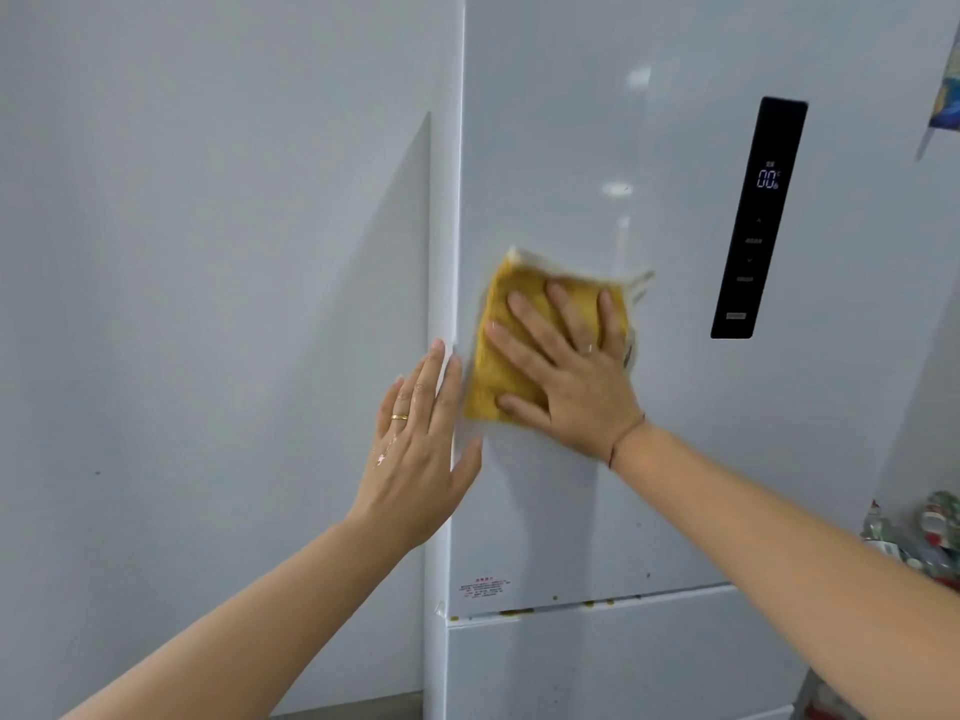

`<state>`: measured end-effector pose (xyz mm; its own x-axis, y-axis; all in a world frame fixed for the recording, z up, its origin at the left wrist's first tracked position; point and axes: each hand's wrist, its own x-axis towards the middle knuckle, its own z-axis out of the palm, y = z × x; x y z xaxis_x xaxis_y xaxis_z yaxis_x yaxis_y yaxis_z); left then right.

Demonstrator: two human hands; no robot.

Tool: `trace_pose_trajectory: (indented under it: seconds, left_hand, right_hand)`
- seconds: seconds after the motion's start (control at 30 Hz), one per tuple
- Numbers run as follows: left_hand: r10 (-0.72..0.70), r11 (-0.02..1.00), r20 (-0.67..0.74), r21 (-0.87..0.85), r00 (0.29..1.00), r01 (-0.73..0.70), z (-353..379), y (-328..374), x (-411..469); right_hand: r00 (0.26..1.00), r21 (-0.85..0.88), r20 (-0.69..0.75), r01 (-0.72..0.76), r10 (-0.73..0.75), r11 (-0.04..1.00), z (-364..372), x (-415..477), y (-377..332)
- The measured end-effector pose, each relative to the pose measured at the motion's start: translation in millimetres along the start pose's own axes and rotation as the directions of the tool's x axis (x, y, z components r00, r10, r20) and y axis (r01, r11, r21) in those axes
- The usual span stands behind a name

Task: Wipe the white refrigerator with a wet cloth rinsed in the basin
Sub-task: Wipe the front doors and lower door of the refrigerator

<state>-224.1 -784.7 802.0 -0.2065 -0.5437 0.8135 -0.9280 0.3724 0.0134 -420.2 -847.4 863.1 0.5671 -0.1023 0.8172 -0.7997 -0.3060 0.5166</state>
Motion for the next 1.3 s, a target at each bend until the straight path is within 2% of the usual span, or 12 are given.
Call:
trace_pose_trajectory:
  seconds: [0.17,0.3,0.43,0.7,0.87,1.0,1.13,1.3]
  left_hand:
    - [-0.045,0.999,0.092,0.008,0.995,0.044,7,-22,-10]
    - [-0.065,0.998,0.129,0.009,0.989,0.065,12,-33,-22]
    - [-0.088,0.996,0.154,-0.005,0.984,0.09,17,-40,-35]
    - [-0.072,0.996,0.195,-0.031,0.978,0.079,30,-38,-50]
    - [-0.04,0.988,0.149,-0.14,0.988,0.061,38,-30,-55]
    - [-0.047,0.976,0.049,-0.211,0.998,0.057,42,-20,-59]
    - [-0.019,0.996,-0.056,-0.089,0.998,0.014,53,-4,-61]
    - [-0.039,0.991,-0.079,0.123,0.996,0.048,61,15,-63]
  right_hand:
    - [0.998,-0.051,0.002,-0.069,0.069,0.996,-25,92,31]
    - [0.986,-0.039,0.035,-0.165,0.166,0.986,-34,118,33]
    - [0.962,-0.051,-0.03,-0.273,0.272,0.961,-19,89,2]
    - [0.974,0.025,-0.021,-0.227,0.228,0.974,20,-18,-73]
    - [0.968,0.051,0.015,-0.25,0.25,0.967,34,-68,-104]
    - [0.981,0.058,0.037,-0.194,0.192,0.979,44,-110,-124]
    - [0.989,0.06,0.082,-0.13,0.125,0.99,49,-146,-133]
    - [0.994,0.125,0.07,-0.094,0.085,0.988,46,-148,-118]
